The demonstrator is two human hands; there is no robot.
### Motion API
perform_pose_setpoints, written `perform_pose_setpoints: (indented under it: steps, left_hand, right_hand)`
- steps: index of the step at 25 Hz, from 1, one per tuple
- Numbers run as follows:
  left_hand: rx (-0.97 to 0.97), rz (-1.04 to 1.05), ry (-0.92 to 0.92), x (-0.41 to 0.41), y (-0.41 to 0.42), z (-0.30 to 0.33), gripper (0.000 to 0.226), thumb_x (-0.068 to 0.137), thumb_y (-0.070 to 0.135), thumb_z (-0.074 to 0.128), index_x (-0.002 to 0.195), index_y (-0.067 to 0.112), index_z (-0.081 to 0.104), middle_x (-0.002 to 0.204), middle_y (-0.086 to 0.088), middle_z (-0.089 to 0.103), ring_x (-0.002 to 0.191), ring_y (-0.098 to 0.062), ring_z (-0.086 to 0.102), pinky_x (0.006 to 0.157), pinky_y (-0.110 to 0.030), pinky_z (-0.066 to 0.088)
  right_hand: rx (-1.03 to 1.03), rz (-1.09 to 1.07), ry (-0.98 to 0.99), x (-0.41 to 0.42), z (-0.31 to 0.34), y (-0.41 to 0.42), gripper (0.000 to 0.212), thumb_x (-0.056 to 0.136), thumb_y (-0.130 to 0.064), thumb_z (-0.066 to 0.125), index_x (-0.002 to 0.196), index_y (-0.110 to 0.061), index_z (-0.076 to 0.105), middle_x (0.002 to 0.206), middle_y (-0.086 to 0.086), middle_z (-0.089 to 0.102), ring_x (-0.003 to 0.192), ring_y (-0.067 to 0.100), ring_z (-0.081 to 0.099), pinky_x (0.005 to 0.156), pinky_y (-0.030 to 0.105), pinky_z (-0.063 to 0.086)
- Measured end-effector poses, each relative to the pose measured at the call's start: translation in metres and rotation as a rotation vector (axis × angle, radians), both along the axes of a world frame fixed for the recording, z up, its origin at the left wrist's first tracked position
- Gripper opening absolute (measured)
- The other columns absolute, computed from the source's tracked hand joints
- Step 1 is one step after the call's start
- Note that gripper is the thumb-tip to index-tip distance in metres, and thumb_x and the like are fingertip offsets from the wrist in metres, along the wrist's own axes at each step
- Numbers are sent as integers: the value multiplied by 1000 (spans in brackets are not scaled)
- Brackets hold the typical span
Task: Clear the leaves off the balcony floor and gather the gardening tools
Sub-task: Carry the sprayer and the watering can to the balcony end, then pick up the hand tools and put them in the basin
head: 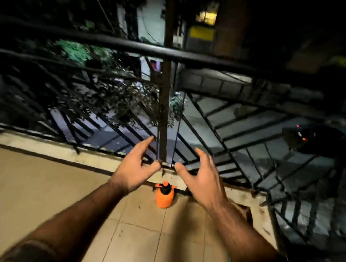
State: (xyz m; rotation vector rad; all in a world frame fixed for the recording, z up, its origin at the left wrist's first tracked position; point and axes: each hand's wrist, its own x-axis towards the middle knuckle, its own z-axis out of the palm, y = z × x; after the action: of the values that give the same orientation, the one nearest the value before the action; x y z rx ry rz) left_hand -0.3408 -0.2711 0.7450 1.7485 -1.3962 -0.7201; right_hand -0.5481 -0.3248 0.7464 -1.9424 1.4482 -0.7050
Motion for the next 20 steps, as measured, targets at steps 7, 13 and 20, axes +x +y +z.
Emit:
perform_pose_setpoints:
  steps: [7, 13, 20]
  left_hand:
    - [-84, 274, -18, 38, 104, 122, 85, 83, 52, 66, 156, 25, 31, 158, 7, 35, 142, -5, 34, 114, -24, 27]
    - [-111, 557, -81, 68, 198, 178, 85, 83, 49, 66, 156, 20, 32, 158, 2, 36, 139, -6, 35, 113, -19, 24]
    - [-35, 882, -35, 137, 319, 175, 87, 81, 53, 58, 157, 23, 28, 160, 2, 33, 144, -11, 32, 115, -23, 22]
  right_hand:
    - [-29, 267, -132, 62, 141, 54, 84, 87, -63, 63, 154, -24, 31, 157, -4, 35, 143, 14, 34, 109, 27, 31]
    - [-30, 537, -149, 122, 198, 93, 83, 86, -62, 64, 154, -25, 32, 156, -3, 36, 142, 17, 37, 112, 36, 35]
    - [-21, 775, -92, 224, 193, 154, 81, 86, -59, 67, 152, -22, 39, 154, -2, 41, 141, 15, 38, 112, 31, 33]
